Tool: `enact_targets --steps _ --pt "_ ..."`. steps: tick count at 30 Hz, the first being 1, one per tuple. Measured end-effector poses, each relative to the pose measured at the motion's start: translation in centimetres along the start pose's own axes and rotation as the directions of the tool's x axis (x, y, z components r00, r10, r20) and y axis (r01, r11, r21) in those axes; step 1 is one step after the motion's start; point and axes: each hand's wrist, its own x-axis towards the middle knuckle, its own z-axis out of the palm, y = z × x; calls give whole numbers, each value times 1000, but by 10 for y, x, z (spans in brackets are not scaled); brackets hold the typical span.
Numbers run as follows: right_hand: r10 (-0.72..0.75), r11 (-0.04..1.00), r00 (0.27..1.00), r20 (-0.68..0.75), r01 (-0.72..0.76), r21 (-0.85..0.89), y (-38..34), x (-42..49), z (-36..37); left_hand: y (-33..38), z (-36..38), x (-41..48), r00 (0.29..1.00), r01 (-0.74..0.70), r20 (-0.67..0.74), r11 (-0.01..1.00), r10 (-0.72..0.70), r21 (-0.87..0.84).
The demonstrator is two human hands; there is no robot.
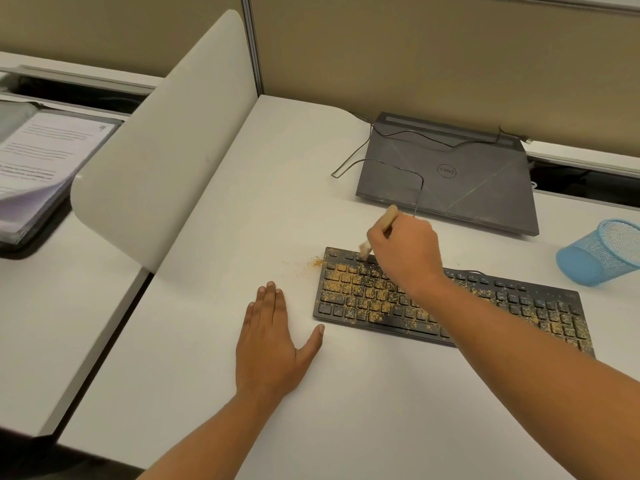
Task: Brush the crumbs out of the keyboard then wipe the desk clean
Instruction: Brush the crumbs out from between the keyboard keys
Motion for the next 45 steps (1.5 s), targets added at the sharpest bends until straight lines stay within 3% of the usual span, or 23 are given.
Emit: enact_targets --steps 3,5,8,12,15,19,21,23,26,28,30,34,37,41,45 --pt "-64 996 991 114 57 62 -4 -4 4 1 0 0 1000 0 -2 1000 0 0" --pt "-50 995 996 76 43 89 -7 -3 0 1 0 0 1000 0 -4 1000 0 -4" --pt "-10 1000 999 -40 10 -12 0 -4 -1 1 -1 0 1000 4 -1 1000 -4 -4" --pt "-45 994 993 113 33 103 -2 -6 13 2 -1 0 1000 4 0 1000 -4 -6" --pt "-67 987 996 51 59 147 -8 -5 12 2 -1 0 1000 3 3 1000 -3 -4" --pt "-60 987 986 153 36 154 -9 -2 17 2 -2 0 1000 3 1 1000 -3 -6" --pt "-45 985 992 117 24 173 -9 1 16 1 -2 0 1000 2 1 1000 -2 -10" --pt "-57 988 992 109 41 148 -7 5 16 1 -1 0 1000 -1 1 1000 1 -8" --pt "-89 990 974 211 63 127 -12 7 18 1 -1 0 1000 -2 0 1000 2 -3" --pt "-88 986 976 199 57 158 -15 10 17 1 0 1 1000 -1 -5 1000 1 -4" --pt "-117 992 976 182 105 74 -16 11 17 1 1 0 1000 0 -5 1000 0 -6" --pt "-149 988 943 297 131 79 -19 8 19 0 0 1 1000 -1 -12 1000 0 -5" --pt "-192 981 950 247 195 13 -21 9 15 1 0 1 1000 -3 -7 1000 3 0" --pt "-206 971 891 404 238 -29 -22 11 13 1 0 1 1000 0 -6 1000 0 -2" --pt "-209 960 900 383 263 -94 -20 17 10 1 0 1 1000 -3 -10 1000 3 -5"
